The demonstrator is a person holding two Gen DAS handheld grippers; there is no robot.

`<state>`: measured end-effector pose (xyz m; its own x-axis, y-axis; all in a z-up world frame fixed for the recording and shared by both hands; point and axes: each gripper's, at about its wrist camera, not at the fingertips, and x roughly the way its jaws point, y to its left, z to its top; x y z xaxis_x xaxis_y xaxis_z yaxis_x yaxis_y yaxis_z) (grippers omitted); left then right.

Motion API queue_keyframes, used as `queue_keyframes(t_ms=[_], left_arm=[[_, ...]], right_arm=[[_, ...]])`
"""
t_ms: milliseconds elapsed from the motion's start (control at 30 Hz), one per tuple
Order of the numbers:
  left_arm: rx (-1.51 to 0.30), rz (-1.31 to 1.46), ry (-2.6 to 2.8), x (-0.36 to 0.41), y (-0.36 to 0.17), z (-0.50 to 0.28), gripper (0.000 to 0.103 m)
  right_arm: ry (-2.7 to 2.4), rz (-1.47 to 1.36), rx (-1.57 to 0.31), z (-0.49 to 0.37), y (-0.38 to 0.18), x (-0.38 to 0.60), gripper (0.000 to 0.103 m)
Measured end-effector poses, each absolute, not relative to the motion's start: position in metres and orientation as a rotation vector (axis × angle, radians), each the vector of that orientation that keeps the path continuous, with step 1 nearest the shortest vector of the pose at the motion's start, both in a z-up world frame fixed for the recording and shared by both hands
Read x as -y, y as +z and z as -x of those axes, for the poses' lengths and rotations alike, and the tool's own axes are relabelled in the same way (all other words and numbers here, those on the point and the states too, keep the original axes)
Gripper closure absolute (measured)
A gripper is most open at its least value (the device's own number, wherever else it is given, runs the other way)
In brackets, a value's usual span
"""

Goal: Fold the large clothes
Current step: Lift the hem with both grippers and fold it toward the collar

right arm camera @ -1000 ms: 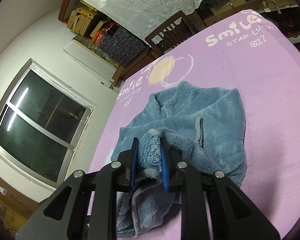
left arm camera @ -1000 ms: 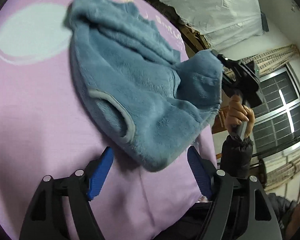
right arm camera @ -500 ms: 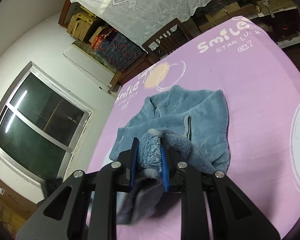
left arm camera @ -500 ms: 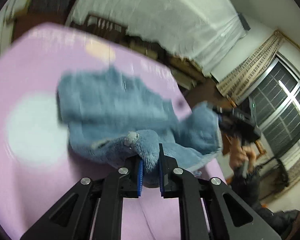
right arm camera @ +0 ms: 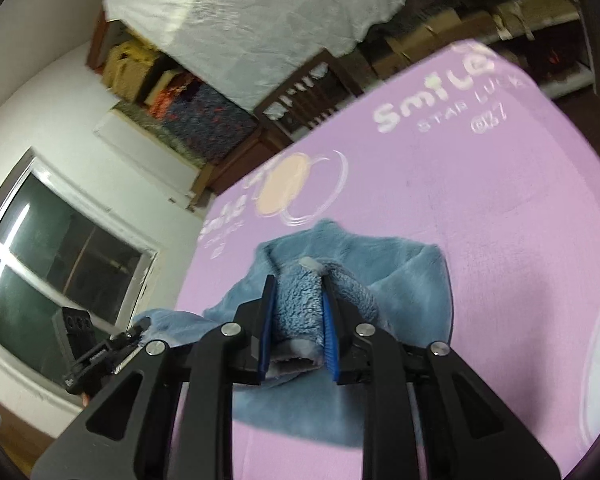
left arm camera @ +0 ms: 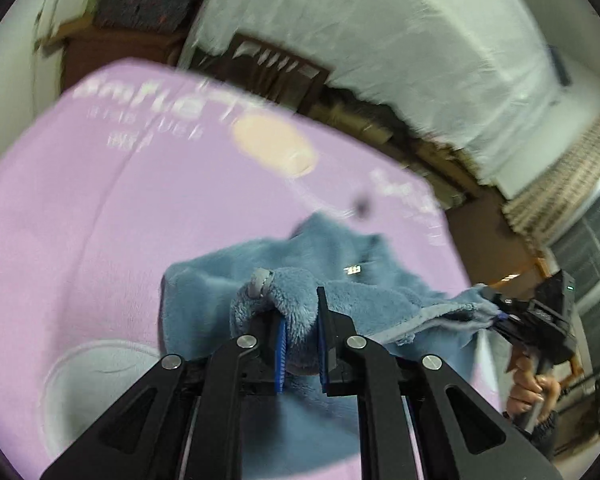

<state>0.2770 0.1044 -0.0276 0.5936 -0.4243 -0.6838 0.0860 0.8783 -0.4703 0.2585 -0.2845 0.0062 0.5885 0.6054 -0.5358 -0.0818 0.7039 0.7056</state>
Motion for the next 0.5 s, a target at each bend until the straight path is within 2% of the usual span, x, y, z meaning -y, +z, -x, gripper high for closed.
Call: queue_keyframes(t_ms=[100,200,267,300,367,467,500], left_arm=[[-0.939,0.408,-0.283,-0.109,-0.056,-0.288,0.087],[-0.938,0.450,-0.309,-0.118,-0.058,-0.284,0.082],[-0.931,0.485,-0.332,-0.124,-0.050,-0.279,0.064],[-0.918,0.491,-0.333,-0.125,-0.043,-0.275,0.060],[-0.866,0.459,-0.312,-0.128,-0.023,-0.259,0.036],[-0.789,0.396,-0.295,-0.134,0.002,-0.234,0.024],[-0.777,0.375,-0.291,-0.136,0.005,-0.229,0.023]], right_arm=[[0.409,-0.749,-0.923,-0.279,-0.031,0.287,0.078],[0.399,-0.813,-0.977,-0.285,-0.059,0.291,0.075],[0.423,-0.864,-0.978,-0.284,-0.063,0.297,0.069],[0.438,-0.889,-0.973,-0.283,-0.062,0.300,0.058],[0.465,-0.918,-0.934,-0.275,-0.051,0.307,0.040],[0.486,-0.848,-0.875,-0.256,-0.024,0.313,0.036],[0.483,-0.821,-0.860,-0.250,-0.017,0.314,0.035]])
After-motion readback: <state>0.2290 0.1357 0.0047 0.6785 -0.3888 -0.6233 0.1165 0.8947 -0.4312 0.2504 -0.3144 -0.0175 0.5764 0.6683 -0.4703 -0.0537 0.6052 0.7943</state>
